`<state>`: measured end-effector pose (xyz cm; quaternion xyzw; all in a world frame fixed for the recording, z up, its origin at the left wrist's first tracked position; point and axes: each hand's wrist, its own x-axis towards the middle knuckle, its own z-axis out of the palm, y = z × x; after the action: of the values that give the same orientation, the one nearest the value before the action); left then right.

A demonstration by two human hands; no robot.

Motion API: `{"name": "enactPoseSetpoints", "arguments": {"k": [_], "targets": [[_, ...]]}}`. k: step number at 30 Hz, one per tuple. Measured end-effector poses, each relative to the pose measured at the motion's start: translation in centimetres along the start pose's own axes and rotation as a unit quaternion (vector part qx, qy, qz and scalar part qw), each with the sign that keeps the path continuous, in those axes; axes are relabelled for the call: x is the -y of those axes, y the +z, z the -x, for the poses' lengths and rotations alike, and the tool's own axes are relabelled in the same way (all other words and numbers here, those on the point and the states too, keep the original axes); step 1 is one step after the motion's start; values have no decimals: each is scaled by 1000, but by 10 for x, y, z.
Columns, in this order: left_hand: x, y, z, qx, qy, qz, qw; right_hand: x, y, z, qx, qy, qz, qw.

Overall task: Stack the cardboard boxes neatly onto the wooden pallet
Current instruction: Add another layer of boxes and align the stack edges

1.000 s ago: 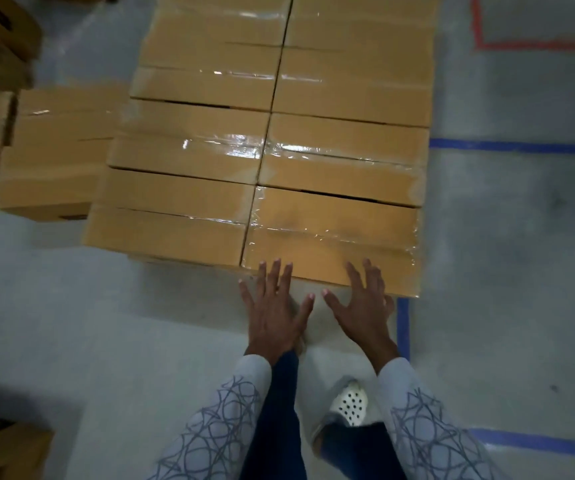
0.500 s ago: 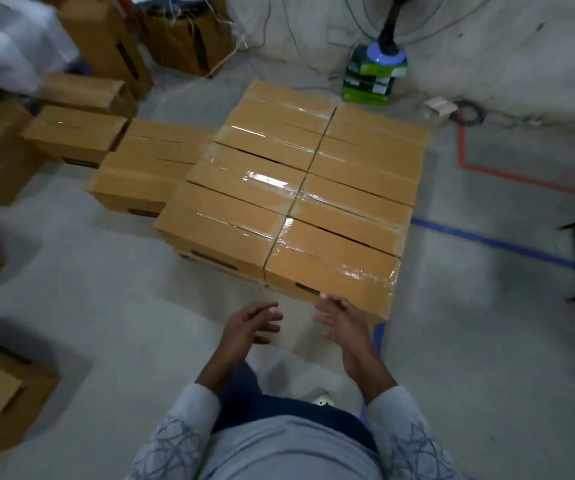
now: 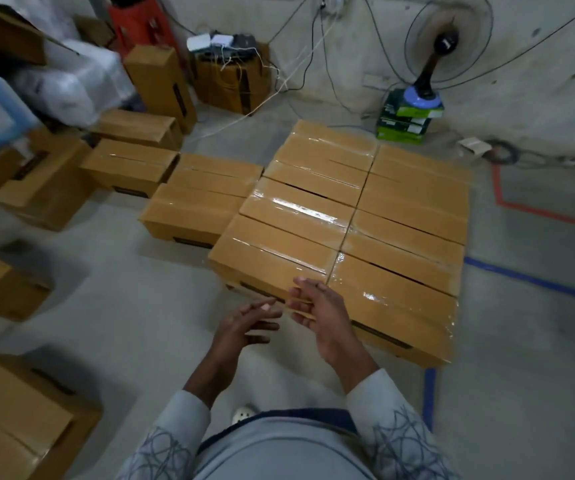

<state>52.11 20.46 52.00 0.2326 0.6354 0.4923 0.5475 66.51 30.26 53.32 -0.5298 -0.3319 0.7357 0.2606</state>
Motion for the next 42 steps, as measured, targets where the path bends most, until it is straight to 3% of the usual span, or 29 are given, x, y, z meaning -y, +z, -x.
{"name": "enactPoseSetpoints", "arguments": {"k": [13,21,27,30,32,34,38,42], "targets": [[-64,-114,-99,-31,-22,93,995,22,106,-72,-46,43,27,998],[-125,-197,-192,-138,-13,145,980,95,230,-205,68,51,111,990],[-170,-260,-240,-230,5,206,951,151,327,-289,141,-8,207,968],[-181,-294,-265,-256,8,227,940,155,372,-320,151,-106,297,937],[-187,-321,-287,-264,9,242,934,152,402,-338,130,-171,356,910],[-194,-351,-309,-262,1,252,932,146,431,-355,81,-200,353,911],[-208,-425,-347,-224,-23,217,950,138,493,-394,-58,-182,363,912],[-238,-514,-378,-153,-43,147,976,133,562,-415,-117,-171,361,909]]}}
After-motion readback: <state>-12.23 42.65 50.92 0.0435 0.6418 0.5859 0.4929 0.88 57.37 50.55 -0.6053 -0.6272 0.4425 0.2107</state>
